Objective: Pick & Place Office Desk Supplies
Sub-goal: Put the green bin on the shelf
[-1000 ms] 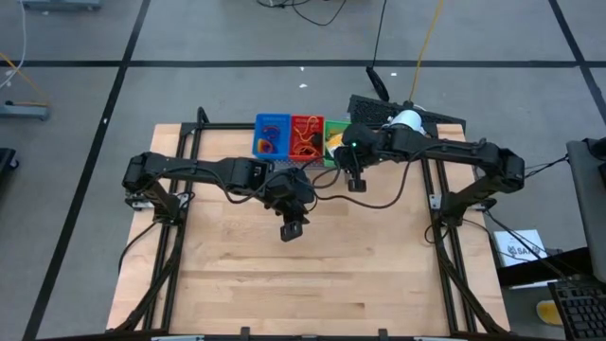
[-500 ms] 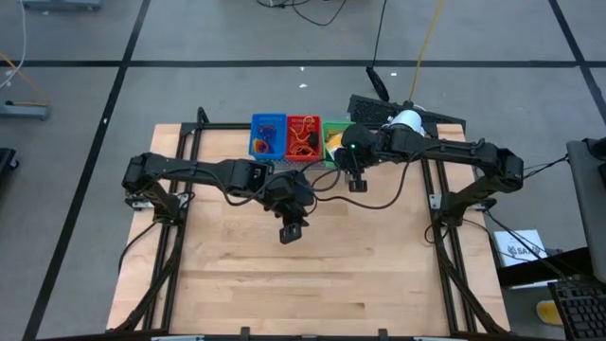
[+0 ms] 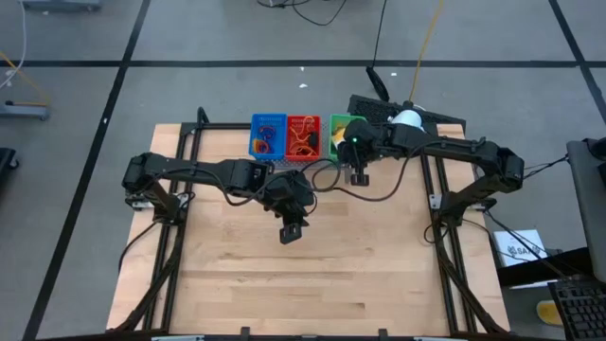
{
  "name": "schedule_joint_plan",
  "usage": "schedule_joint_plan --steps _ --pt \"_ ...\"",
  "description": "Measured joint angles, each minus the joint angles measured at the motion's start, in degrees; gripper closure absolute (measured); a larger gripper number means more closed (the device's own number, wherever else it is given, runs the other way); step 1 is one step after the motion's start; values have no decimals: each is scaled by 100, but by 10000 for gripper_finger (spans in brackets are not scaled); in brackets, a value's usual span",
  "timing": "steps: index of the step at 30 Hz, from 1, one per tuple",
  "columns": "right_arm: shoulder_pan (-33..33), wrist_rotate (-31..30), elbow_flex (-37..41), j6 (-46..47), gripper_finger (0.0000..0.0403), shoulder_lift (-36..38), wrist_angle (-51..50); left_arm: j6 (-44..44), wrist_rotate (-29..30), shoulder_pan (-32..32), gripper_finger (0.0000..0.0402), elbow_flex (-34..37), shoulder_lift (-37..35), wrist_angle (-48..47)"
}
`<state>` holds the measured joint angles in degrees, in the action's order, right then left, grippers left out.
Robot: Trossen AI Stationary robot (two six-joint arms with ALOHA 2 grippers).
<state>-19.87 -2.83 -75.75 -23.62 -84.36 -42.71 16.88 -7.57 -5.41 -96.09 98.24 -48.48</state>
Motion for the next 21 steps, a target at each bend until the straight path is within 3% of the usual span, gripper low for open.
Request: schedule_joint_plan --steps 21 --pt "-3 421 -4 -111 403 -2 281 -17 0 0 256 0 0 -6"
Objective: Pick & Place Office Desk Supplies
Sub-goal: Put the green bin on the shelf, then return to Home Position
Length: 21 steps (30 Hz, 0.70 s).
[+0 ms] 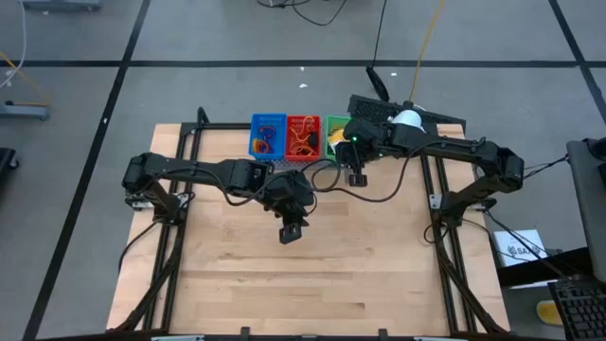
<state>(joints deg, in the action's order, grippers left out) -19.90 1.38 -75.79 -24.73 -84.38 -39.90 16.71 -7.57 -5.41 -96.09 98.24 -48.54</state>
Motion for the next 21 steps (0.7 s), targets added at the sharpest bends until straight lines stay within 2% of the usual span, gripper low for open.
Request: schedule_joint_plan --steps 5,15,21 --pt "9 40 0 -2 380 -2 245 2 0 0 256 0 0 -30" --pt "20 13 0 64 286 -2 251 31 0 -22 256 0 0 -148" --pt "24 -417 0 33 256 36 138 28 7 -35 256 0 0 -124"
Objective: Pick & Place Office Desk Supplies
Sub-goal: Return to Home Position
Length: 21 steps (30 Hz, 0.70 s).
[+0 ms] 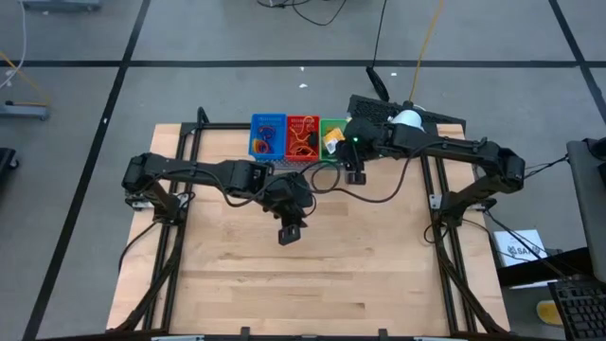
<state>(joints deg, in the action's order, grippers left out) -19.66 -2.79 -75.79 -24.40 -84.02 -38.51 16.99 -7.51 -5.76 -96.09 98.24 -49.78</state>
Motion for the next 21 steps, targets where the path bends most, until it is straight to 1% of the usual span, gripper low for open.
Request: schedule_joint_plan --steps 3,6,9,13,16,21 --pt "22 -175 0 -11 249 138 -180 -8 2 19 256 0 0 153" --pt "107 -193 0 186 248 382 -488 -86 4 77 256 0 0 542" --pt "321 -194 0 541 250 728 -752 -329 0 135 256 0 -24 921" --pt "740 -190 0 1028 252 1280 -800 -590 -4 196 256 -31 -161 1079" --pt "1101 -190 0 1441 252 1721 -740 -786 -7 229 256 -255 -349 1099" --pt "1699 -164 0 2439 254 2491 -742 -1384 -62 200 256 -933 -816 890"
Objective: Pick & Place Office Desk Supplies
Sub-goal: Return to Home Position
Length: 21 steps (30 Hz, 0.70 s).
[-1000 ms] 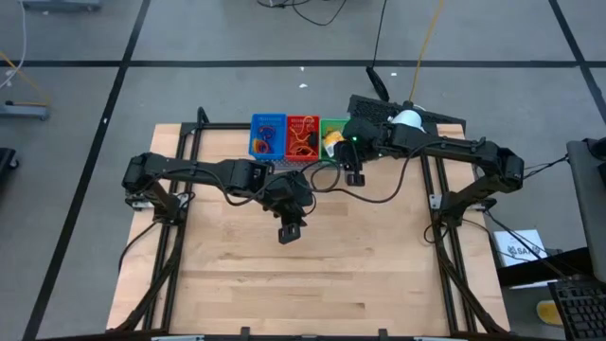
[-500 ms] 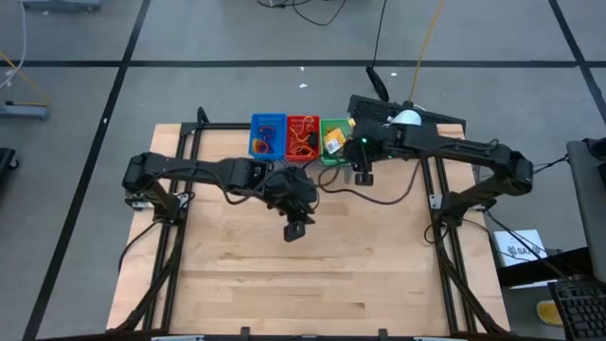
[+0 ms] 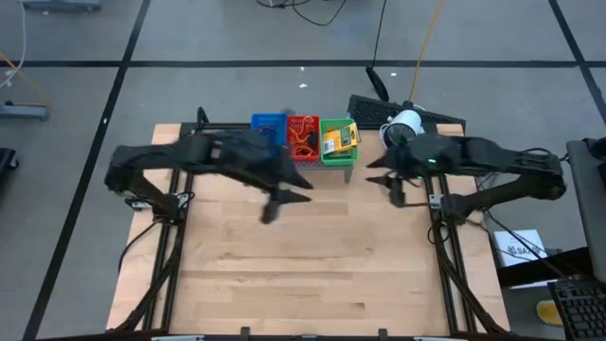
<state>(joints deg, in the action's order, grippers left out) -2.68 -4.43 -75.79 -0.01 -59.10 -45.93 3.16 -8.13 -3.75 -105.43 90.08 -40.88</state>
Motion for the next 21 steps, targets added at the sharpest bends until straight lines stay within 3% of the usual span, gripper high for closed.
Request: schedule_joint_plan --steps 6,11,16,21 --pt "949 18 0 1105 253 888 -303 -13 -240 -323 256 -184 -921 -131" --pt "1741 -6 273 1432 253 1542 -274 179 -210 -683 256 -184 -1420 -511" --pt "2127 2 1396 1446 255 2268 593 -691 -80 -1222 256 234 -1751 -1207" --pt "2236 5 2942 2283 259 2921 1284 -748 181 -1562 256 1559 -1970 -855"
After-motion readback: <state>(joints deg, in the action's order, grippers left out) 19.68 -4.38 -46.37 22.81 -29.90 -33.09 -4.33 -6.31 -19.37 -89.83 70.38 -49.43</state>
